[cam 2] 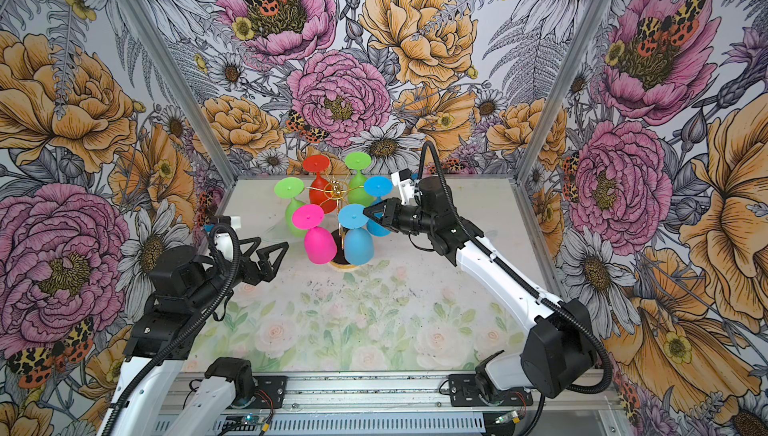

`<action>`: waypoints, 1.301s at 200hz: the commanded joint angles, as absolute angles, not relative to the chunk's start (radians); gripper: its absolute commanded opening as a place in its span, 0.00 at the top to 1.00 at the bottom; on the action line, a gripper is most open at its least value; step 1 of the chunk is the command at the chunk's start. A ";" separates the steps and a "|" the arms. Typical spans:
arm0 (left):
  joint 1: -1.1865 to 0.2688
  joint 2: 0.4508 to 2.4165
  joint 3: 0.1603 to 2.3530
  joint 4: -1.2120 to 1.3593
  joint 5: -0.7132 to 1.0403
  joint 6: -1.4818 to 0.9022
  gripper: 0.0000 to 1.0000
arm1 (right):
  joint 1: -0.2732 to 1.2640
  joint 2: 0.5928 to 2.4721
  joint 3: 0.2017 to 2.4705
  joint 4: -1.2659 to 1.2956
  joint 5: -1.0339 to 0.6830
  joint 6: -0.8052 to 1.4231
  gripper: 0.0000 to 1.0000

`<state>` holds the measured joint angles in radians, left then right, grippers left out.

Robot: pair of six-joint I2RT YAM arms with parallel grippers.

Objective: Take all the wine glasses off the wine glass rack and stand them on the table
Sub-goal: 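Reach the right gripper to the light blue glass's base nearest it, then close the right gripper on the light blue glass's foot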

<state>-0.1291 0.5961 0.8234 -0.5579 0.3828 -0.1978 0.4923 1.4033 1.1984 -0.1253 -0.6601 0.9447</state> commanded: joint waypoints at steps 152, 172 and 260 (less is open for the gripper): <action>-0.137 0.596 0.810 -0.556 0.378 -0.172 0.01 | 0.494 1.396 1.206 -0.056 -0.670 0.973 0.72; -0.137 0.594 0.810 -0.557 0.380 -0.173 0.01 | 0.495 1.385 1.220 -0.142 -0.629 0.918 0.62; -0.138 0.601 0.810 -0.557 0.379 -0.169 0.01 | 0.510 1.373 1.242 -0.234 -0.582 0.852 0.51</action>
